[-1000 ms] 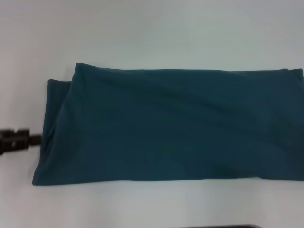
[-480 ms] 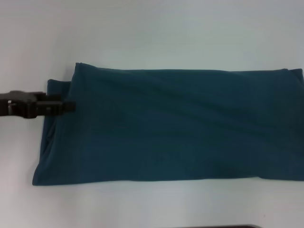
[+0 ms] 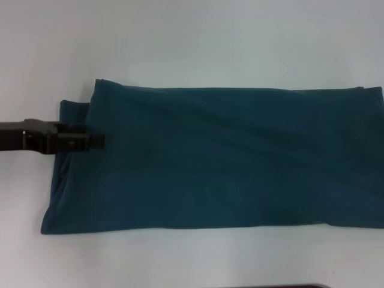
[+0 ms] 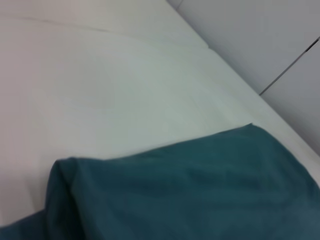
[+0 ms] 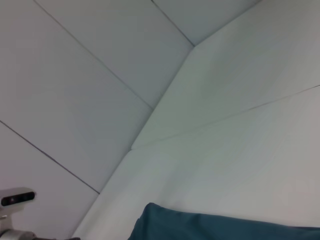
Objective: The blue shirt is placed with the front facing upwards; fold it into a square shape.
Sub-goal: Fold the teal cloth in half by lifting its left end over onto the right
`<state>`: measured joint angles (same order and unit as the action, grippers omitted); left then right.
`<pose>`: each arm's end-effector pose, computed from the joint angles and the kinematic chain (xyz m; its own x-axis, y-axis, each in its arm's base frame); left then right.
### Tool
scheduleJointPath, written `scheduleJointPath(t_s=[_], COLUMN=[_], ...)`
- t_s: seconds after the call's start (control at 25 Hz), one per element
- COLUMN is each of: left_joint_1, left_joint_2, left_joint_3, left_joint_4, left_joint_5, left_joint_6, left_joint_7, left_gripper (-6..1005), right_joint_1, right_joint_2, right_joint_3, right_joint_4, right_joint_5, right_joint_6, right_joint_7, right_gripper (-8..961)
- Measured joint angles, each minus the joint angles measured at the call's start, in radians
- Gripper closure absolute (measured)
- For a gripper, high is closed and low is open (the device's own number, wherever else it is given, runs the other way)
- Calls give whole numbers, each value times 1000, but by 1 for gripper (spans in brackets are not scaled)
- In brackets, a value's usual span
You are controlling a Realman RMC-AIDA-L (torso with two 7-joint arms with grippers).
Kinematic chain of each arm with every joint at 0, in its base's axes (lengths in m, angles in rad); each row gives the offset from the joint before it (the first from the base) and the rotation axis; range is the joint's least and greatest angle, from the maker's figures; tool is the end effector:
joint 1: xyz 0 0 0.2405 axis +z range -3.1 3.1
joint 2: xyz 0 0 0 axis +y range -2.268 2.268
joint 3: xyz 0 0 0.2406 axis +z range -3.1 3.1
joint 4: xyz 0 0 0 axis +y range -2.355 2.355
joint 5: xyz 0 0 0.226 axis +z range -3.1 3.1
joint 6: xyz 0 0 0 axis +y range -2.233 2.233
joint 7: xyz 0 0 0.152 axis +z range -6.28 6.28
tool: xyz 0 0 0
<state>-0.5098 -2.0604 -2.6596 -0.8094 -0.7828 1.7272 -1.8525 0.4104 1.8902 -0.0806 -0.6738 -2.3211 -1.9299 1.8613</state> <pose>-0.2963 0.3119 0.0392 0.5691 0.7467 0.3444 0.7955 -0.6059 -0.0008 0.3439 0.2656 0.1258 0.2984 -0.7184 -0.6284 -0.8825 -0.4584 0.1051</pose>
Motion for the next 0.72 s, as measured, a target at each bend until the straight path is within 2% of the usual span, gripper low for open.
scheduleJointPath(t_s=[0.08, 0.36, 0.72], left_joint_1=[5, 22, 22], left_joint_2=[-1, -1, -1], left_joint_3=[6, 71, 123], left_joint_4=[2, 15, 61], left_joint_5=[6, 12, 43], left_joint_6=[-7, -46, -149], left_joint_7=[0, -2, -21], left_gripper=[214, 214, 214], right_joint_1=[5, 9, 6], right_joint_2=[1, 4, 23], right_joint_3=[-4, -8, 1], right_joint_4=[17, 67, 69], right_joint_5=[0, 5, 11], right_joint_6=[8, 66, 74], right_joint_7=[0, -7, -9], right_gripper=[38, 28, 29])
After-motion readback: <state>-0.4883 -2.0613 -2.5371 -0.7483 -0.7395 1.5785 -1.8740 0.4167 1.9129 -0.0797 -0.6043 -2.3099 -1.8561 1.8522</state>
